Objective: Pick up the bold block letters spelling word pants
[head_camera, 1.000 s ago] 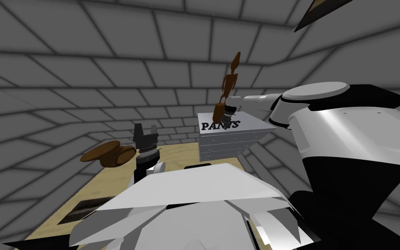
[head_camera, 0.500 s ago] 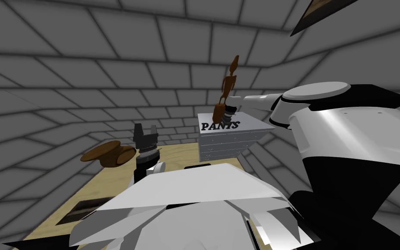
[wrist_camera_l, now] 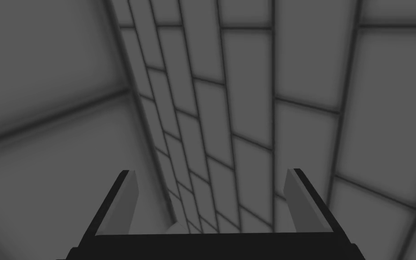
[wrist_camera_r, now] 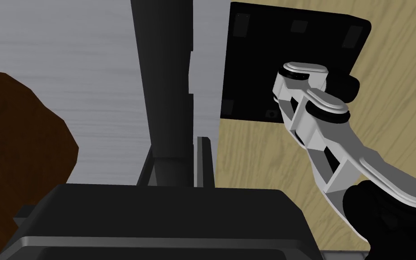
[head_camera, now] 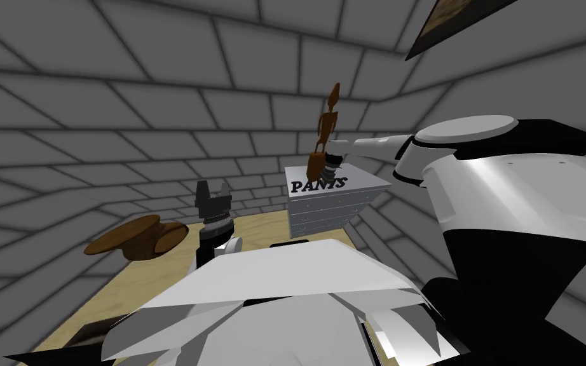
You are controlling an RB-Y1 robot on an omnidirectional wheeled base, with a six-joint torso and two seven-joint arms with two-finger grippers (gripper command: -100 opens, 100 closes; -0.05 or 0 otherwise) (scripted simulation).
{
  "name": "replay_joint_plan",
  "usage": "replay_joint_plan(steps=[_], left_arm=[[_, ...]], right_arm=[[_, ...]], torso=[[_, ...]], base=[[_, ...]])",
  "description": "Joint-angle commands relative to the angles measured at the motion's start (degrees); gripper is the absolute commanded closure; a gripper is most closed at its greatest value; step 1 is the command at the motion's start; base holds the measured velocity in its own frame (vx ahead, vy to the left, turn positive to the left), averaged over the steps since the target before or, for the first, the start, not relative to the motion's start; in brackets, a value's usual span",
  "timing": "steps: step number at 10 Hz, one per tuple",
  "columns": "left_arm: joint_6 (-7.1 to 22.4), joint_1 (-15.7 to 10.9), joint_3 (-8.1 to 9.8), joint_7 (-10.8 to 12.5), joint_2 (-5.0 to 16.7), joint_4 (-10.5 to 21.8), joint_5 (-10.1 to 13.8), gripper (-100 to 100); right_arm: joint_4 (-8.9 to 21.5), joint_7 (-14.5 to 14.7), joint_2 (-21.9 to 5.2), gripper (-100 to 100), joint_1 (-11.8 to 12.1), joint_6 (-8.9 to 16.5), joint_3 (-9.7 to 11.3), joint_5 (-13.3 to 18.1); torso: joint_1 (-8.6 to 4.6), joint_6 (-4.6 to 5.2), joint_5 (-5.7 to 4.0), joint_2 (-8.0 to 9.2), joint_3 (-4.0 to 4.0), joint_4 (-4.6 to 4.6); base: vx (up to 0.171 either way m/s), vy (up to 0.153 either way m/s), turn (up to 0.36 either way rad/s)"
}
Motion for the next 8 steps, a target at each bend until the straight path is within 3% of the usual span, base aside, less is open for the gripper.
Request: replay_joint_plan(steps=[1, 2, 6, 7, 8], left_arm=[[0.0, 0.0, 0.0, 0.0, 0.0, 0.0, 0.0, 0], [0.0, 0.01, 0.0, 0.0, 0.0, 0.0, 0.0, 0], [0.0, 0.0, 0.0, 0.0, 0.0, 0.0, 0.0, 0], [0.0, 0.0, 0.0, 0.0, 0.0, 0.0, 0.0, 0], [0.0, -0.01, -0.01, 0.0, 0.0, 0.0, 0.0, 0]], right_arm=[[-2.6, -1.9, -1.19, 100, -1.77, 0.34, -0.61, -0.04], [-2.6, -1.9, -1.19, 100, -1.77, 0.34, -0.61, -0.04], [-8.04, -5.16, -2.37, 100, -4.4, 0.48, -1.39, 0.09], [-6.9, -4.37, -2.31, 100, -3.93, 0.43, -1.3, 0.05], [-7.09, -4.55, -2.32, 0, -3.98, 0.39, -1.31, 0.07]], torso=[[0.0, 0.0, 0.0, 0.0, 0.0, 0.0], [0.0, 0.06, 0.02, -0.07, -0.03, 0.01], [0.06, 0.05, 0.06, -0.04, -0.04, -0.04], [0.04, 0.04, 0.06, -0.05, -0.05, -0.05], [0.06, 0.01, 0.06, 0.02, -0.03, -0.06]], base=[[0.091, -0.025, -0.313], [0.083, -0.008, -0.109], [0.065, -0.013, -0.147], [0.029, -0.009, -0.025], [0.0, 0.0, 0.0]])
